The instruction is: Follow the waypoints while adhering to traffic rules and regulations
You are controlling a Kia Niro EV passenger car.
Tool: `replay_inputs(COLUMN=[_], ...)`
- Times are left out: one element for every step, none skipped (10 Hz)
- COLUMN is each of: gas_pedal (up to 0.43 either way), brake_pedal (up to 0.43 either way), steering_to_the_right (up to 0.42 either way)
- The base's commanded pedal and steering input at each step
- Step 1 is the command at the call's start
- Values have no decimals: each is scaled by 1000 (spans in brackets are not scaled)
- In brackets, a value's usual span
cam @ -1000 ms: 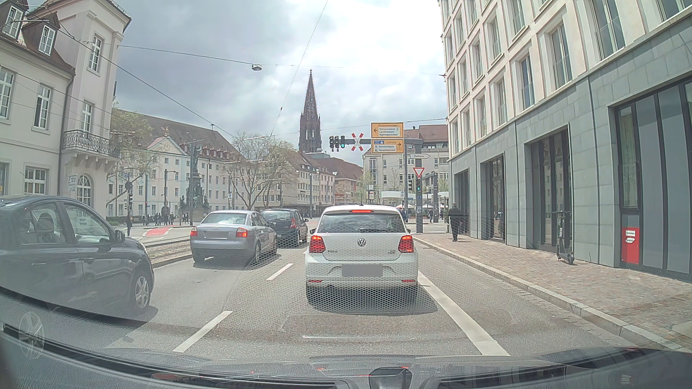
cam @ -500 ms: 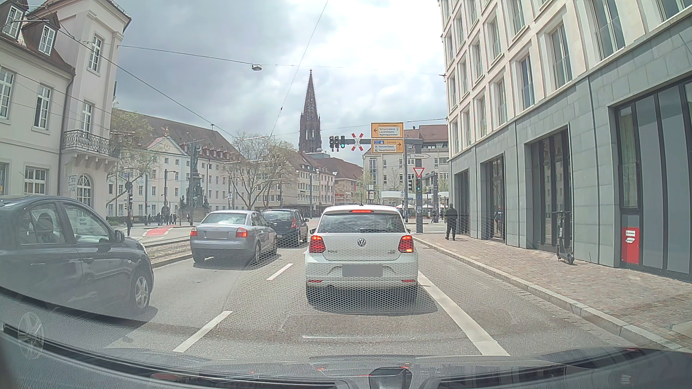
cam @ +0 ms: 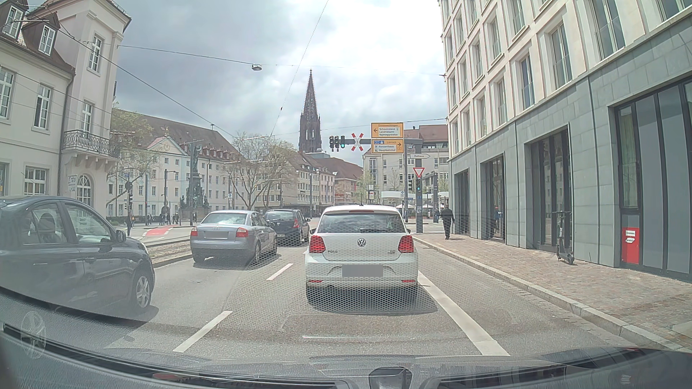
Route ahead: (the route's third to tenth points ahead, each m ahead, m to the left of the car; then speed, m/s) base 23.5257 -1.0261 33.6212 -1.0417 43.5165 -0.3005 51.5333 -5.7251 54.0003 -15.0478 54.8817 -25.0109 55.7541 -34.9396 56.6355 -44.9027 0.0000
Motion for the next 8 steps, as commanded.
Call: replay_inputs(gas_pedal=[0, 0, 0, 0, 0, 0, 0, 0], brake_pedal=[232, 232, 232, 232, 232, 232, 232, 220], steering_to_the_right=[-11, -11, -11, -11, -11, -11, -11, -11])
